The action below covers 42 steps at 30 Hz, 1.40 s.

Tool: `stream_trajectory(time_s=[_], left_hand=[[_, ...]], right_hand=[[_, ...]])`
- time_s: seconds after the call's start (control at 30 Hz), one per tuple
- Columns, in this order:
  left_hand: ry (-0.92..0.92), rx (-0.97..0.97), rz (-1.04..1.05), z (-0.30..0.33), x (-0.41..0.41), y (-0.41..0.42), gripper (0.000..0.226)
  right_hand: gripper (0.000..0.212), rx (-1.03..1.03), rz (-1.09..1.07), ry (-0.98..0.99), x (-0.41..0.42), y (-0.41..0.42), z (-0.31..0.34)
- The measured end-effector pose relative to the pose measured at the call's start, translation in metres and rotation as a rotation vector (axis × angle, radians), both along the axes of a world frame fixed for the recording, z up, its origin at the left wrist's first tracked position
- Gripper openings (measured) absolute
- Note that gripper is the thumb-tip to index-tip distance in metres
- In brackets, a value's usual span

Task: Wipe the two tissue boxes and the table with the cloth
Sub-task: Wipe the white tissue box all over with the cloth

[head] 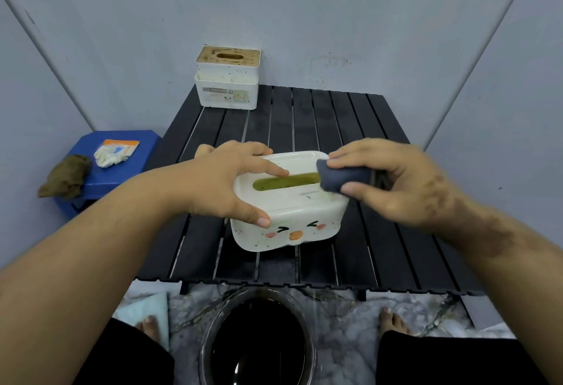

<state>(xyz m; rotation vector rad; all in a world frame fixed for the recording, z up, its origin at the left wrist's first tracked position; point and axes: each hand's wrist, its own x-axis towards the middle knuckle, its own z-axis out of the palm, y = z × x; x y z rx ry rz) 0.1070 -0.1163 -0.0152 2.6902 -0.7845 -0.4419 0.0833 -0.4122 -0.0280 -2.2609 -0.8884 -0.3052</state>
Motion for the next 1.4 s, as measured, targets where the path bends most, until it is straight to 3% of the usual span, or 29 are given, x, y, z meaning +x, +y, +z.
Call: stream_trajectory(time_s=[0.2,0.43,0.67,0.8,1.4], left_hand=[[0.001,0.016,0.002,0.004,-0.001,-0.003,0.077],[0.027,-0.075,0.082,0.003,-0.006,-0.001,0.09],[0.1,-0.199,0.193,-0.009,-0.004,0.007,0.112],[0.112,-0.212,0.167,-0.013,-0.001,0.01,0.114],[0.032,-0.275,0.277,-0.015,-0.012,0.007,0.108]], right_hand=[[0.04,-0.244,-0.038,-0.077,0.01,-0.015,0.002],[0.035,-0.11,-0.226,-0.069,0.023,-0.017,0.008],[0.035,-0.285,-0.055,0.133,0.029,0.006,0.009],[0.037,-0.264,0.01,0.192,0.029,-0.004,0.019],[0.035,-0.321,0.154,0.142,0.033,0.082,0.014]])
